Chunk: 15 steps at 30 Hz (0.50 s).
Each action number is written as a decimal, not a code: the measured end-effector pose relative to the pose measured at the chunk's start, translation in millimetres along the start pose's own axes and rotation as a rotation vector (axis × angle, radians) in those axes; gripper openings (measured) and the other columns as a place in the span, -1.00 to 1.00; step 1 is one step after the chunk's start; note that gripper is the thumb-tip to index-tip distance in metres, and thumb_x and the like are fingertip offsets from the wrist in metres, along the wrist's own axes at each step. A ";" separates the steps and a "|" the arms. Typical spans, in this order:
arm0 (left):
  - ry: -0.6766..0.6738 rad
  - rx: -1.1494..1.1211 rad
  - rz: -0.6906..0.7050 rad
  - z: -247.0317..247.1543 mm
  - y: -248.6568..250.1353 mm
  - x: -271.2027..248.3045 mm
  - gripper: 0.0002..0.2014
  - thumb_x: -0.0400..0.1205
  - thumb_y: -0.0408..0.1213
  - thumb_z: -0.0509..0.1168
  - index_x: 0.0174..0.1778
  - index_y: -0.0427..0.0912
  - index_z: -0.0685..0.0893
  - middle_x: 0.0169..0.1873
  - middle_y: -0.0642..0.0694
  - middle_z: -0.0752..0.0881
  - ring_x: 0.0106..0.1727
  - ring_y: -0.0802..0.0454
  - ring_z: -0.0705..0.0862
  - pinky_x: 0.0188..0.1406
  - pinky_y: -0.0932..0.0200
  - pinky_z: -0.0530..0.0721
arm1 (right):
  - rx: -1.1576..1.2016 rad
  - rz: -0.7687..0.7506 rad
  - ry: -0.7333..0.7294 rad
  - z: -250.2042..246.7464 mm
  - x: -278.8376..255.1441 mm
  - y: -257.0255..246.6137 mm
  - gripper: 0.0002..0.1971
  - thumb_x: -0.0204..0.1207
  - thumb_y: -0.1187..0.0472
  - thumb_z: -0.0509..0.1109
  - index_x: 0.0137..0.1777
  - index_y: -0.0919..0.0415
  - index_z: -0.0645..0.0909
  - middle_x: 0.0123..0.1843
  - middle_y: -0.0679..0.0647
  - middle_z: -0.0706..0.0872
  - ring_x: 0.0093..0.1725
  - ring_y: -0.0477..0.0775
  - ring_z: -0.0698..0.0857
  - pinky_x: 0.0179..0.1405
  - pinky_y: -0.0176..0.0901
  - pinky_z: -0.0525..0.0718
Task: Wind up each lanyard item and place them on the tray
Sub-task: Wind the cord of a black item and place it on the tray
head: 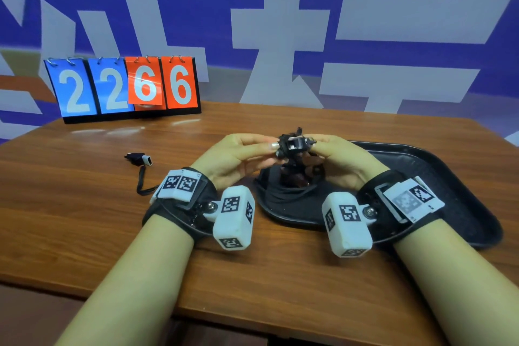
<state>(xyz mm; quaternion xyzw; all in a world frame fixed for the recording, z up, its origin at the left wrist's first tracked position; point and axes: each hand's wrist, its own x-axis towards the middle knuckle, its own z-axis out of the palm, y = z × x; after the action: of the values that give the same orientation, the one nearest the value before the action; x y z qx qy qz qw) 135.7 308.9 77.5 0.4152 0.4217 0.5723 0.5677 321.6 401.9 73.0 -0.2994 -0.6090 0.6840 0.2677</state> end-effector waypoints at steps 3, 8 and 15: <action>-0.061 0.148 -0.043 1.7 -1.5 -0.6 -0.79 0.40 -0.43 0.44 -0.06 -0.33 0.83 -0.16 -0.23 0.84 -0.16 -0.01 0.84 -0.29 0.37 0.75 | 0.027 0.012 0.013 -2.8 0.7 -0.6 -0.83 0.44 0.17 0.55 -0.02 0.22 0.76 -0.18 0.10 0.69 -0.23 0.03 0.60 -0.17 -0.17 0.60; -0.085 0.351 -0.089 4.2 -5.3 0.0 -0.83 0.46 -0.49 0.50 -0.04 -0.34 0.81 -0.15 -0.31 0.83 -0.12 -0.09 0.84 -0.16 0.28 0.77 | -0.207 -0.161 0.103 3.2 -5.4 -5.2 -0.93 0.49 0.13 0.53 -0.16 0.09 0.81 -0.22 0.00 0.79 -0.29 0.02 0.49 -0.37 -0.27 0.42; 0.010 0.331 -0.062 0.8 -8.7 4.0 -0.75 0.54 -0.53 0.46 0.14 -0.38 0.78 -0.02 -0.31 0.84 0.00 -0.11 0.84 -0.03 0.22 0.79 | -0.360 -0.333 0.089 17.7 -16.0 -12.7 -0.82 0.58 0.19 0.46 0.05 0.27 0.80 -0.29 -0.06 0.80 -0.51 -0.18 0.41 -0.48 -0.37 0.33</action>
<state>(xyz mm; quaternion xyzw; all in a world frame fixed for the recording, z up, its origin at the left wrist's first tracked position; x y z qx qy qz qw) 139.1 312.9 69.4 0.4871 0.5258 0.4793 0.5065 319.5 379.7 88.3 -0.2678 -0.7495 0.4971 0.3456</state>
